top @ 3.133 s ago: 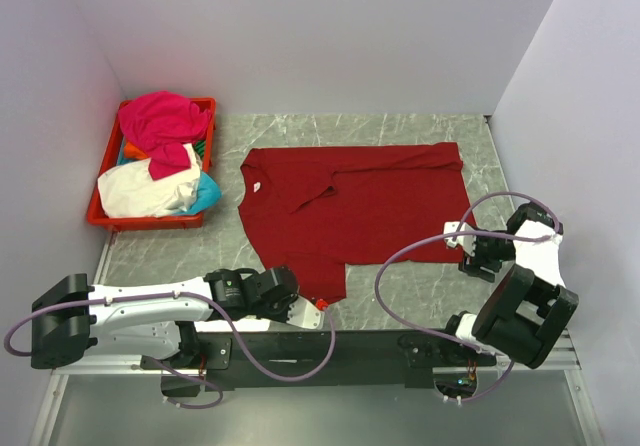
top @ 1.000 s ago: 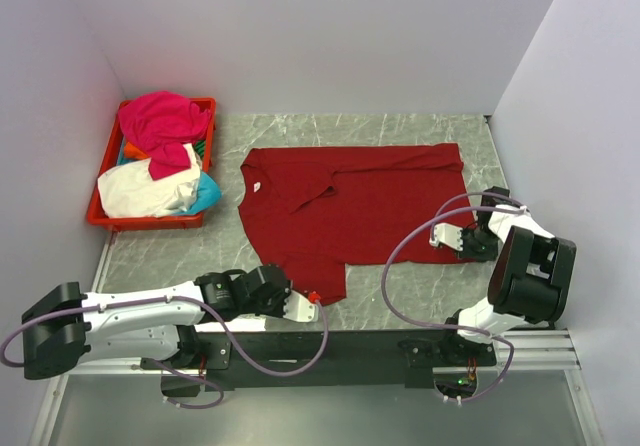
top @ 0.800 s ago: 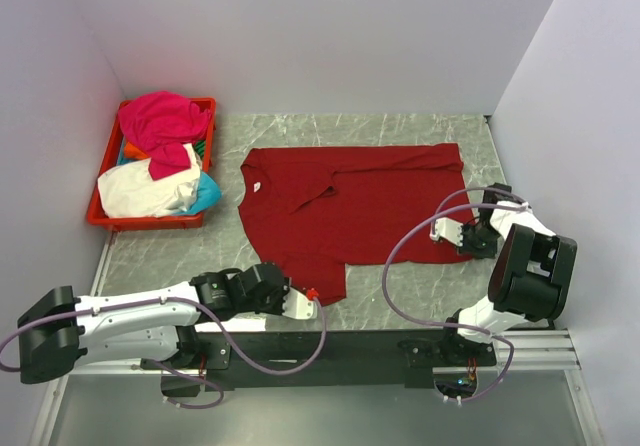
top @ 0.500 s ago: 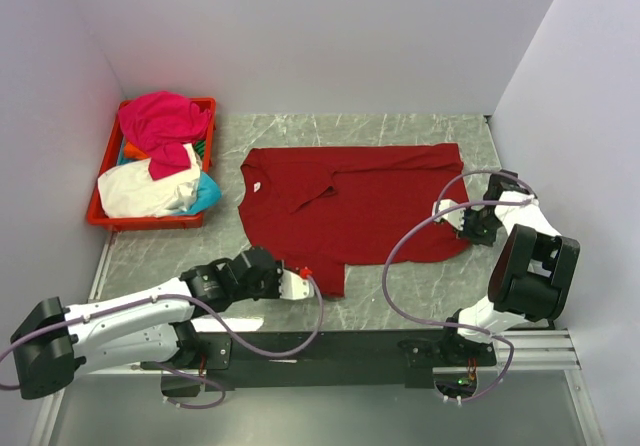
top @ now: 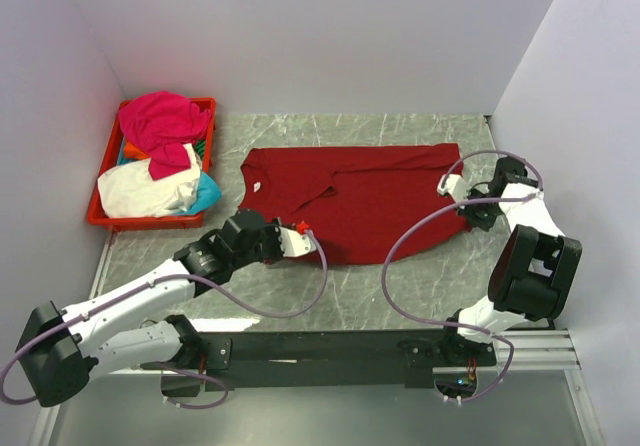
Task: Fold and stack the t-shirts
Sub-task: Fold the tshirt
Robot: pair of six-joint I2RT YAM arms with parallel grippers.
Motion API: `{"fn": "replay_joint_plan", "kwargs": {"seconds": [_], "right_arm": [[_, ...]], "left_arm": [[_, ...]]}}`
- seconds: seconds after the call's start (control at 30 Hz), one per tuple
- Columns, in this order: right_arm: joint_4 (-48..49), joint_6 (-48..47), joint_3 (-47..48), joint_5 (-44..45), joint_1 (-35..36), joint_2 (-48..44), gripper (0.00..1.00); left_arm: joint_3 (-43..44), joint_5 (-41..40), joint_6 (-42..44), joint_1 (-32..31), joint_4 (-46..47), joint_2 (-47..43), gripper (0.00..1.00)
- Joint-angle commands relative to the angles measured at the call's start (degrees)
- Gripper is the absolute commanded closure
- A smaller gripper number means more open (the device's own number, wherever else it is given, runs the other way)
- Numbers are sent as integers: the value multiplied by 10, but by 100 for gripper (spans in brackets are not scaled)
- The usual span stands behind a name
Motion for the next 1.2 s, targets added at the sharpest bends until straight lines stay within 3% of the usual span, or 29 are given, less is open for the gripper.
{"fn": "replay_joint_plan", "kwargs": {"seconds": [0.0, 0.47, 1.17], "right_arm": [[24, 51, 34, -19, 2, 9, 100], [81, 180, 72, -40, 3, 48, 100], [134, 307, 116, -40, 4, 113, 100]], "left_arm": [[37, 4, 26, 14, 35, 12, 100], [132, -48, 116, 55, 57, 109, 100], [211, -49, 227, 92, 104, 190, 100]]}}
